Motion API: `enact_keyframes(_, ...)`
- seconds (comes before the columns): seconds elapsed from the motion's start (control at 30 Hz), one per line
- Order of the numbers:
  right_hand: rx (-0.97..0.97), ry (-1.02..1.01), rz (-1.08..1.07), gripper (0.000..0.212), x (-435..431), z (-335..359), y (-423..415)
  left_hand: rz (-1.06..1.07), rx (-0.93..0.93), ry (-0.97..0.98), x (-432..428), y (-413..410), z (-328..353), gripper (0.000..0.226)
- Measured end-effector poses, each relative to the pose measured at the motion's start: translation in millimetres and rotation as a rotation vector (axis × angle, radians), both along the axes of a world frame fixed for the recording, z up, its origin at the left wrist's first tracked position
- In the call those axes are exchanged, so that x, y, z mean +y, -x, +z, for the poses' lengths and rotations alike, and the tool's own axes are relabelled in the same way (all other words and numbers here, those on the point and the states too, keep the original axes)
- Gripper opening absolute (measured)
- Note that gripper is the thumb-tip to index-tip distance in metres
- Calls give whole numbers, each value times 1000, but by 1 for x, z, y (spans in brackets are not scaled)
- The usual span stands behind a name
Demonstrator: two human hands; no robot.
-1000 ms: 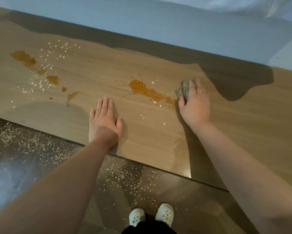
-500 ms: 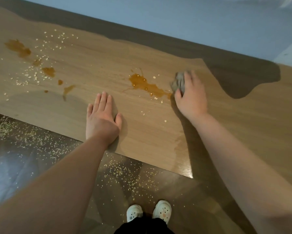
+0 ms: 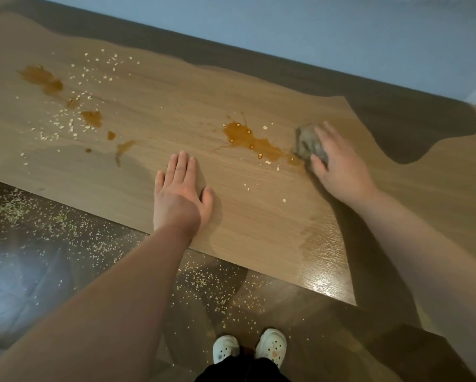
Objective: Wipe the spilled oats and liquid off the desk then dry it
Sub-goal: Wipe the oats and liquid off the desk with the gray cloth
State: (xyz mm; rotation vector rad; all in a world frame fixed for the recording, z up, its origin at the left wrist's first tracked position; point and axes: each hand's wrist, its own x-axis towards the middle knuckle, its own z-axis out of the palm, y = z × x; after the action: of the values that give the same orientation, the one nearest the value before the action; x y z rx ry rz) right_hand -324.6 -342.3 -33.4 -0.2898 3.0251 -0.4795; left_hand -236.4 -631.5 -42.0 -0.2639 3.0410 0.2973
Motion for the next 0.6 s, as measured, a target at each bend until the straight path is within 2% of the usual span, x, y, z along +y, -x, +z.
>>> enact_keyframes(0.13, 122, 136, -566, 58, 11, -2, 16, 4, -10, 6, 0, 1, 0, 70)
enact_keyframes(0.17, 139, 118, -612, 58, -4, -1, 10, 6, -15, 7, 0, 1, 1, 70)
enact_keyframes(0.2, 139, 94, -556, 58, -19, -1, -1, 7, -23, 11, 0, 2, 1, 70)
enact_keyframes(0.33, -31, 19, -21, 61, -18, 5, -34, -5, -70, 38, 0, 2, 2, 70)
enact_keyframes(0.4, -110, 50, -8, 62, 5, 9, -25, -1, -77, 43, 1, 2, 2, 68)
enact_keyframes(0.53, 37, 39, -321, 60, -20, 7, -36, 12, -96, 71, 2, 4, 4, 65)
enact_keyframes(0.6, 45, 8, -135, 60, -32, 6, -53, 62, -108, 64, 10, 8, 5, 64)
